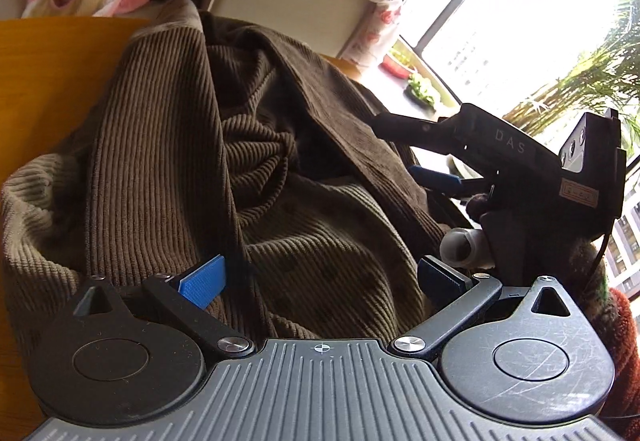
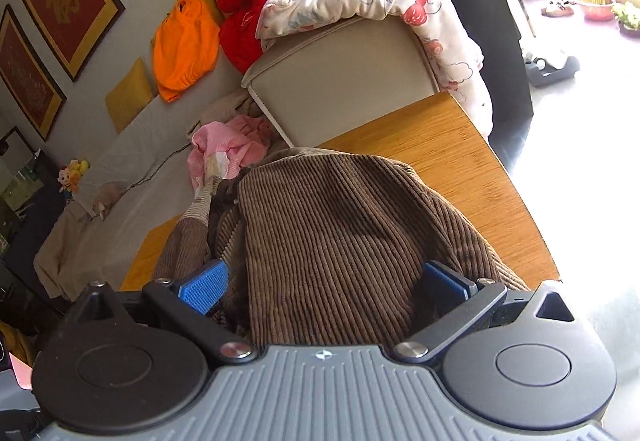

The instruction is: Fold clothes

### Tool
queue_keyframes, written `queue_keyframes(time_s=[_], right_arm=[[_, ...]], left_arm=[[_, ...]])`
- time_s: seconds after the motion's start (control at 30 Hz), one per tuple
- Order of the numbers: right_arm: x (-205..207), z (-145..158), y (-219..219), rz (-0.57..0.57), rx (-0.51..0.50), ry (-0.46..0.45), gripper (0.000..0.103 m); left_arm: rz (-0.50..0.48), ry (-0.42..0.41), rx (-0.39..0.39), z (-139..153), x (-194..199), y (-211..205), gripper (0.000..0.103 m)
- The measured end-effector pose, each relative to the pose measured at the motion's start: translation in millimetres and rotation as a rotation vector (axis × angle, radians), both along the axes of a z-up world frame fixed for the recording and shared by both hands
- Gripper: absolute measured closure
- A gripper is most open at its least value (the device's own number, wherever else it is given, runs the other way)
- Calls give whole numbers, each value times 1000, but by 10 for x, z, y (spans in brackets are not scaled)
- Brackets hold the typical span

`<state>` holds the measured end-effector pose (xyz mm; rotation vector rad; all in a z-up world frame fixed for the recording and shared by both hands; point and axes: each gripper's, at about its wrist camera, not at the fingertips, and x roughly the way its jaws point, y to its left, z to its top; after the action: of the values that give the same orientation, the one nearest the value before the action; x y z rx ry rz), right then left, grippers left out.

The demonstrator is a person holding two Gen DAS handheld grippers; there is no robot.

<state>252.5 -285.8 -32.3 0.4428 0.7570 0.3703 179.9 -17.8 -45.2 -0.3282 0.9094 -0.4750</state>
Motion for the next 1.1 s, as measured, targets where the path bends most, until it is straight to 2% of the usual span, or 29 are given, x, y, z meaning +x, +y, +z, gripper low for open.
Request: queue_keyframes(time_s=[0.07,0.17,0.33,0.5,0.6,0.7,0.8,0.87,0.93,1.0,1.1], right_arm=[[120,-93,29,9,14,15,0],[51,-128,55,45,3,8,0],[-266,-124,89,88,-17,6,0],[-814,-107,106,120,-55,-4,0],[-1073,-109,77,125,-26,-1,0],[-1185,-133,79,128,-10,-22,0],[-1197,-138,151,140,-57,-52,0],[-1192,-141,185,139,-74,-61,0],[-1193,-154,203,139,-86,-73,0],[-1224,-169,217,141,-101,-91,0],[-1273,-193,239,141,-123,-119,0]], left_arm=[[-19,-5,1,-6,-12,18,0],[-55,-21,23,-7,-106,69,0],[-73,-43,77,-8,-381,158,0],[-115,-41,105,16,-716,301,0],[-132,-36,113,28,-883,370,0],[-145,-46,134,10,-954,358,0],[-160,-74,211,21,-993,220,0],[-150,-74,229,56,-1016,191,0],[-129,-81,199,171,-1076,256,0],[-102,-141,187,321,-1101,359,0],[-36,-217,307,456,-1153,405,0]])
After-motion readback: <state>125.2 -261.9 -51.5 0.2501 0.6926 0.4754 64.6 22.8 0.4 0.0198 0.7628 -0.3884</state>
